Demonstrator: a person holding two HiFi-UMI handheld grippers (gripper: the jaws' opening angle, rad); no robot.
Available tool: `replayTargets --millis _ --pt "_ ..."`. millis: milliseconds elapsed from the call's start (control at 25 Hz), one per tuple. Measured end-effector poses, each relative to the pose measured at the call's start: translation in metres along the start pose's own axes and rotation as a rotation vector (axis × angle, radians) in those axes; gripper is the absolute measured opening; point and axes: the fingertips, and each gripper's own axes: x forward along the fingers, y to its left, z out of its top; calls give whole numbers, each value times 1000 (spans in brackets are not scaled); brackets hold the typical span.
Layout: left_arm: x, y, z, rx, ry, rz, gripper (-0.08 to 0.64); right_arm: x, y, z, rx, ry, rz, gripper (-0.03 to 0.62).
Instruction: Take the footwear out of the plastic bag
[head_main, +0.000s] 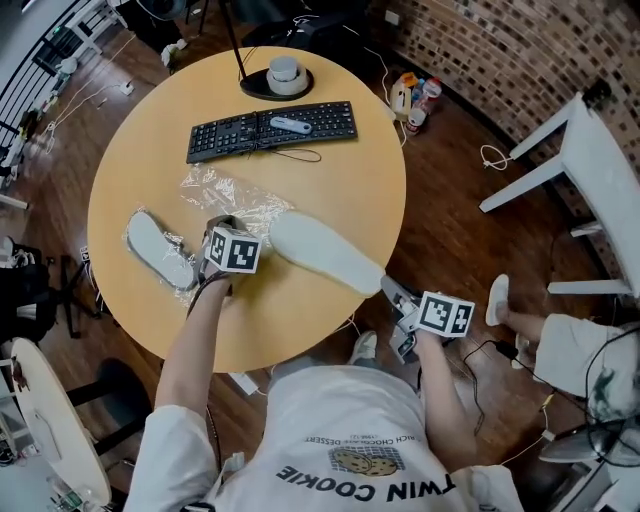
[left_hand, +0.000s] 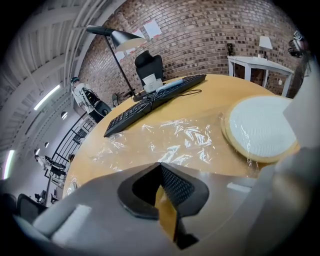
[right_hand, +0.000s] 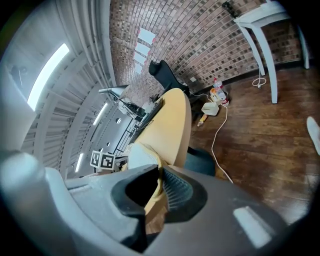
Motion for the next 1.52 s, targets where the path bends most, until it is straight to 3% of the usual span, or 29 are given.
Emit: replayTargets --millis 240,400,600,760,1000,1320,1520 --pt "0 11 -9 -23 56 15 2 -1 -4 1 -14 -12 1 31" --pt "-25 14 -3 -72 -12 51 3 -4 -3 -3 -102 3 -19 38" --pt "-77 -10 12 -196 -144 26 3 -6 0 -3 -294 54 -45 95" --pt "-117 -50 7 -255 -193 -14 3 -12 -1 -1 -521 84 -100 98" --pt "-166 -109 -7 -335 -274 -93 3 -16 18 12 -740 65 -110 98" --pt "-234 -128 -37 -514 -386 -96 3 -9 112 -21 -966 60 27 98" --pt "-276 -133 -81 -538 -413 -61 3 -10 172 -81 -1062 65 121 97"
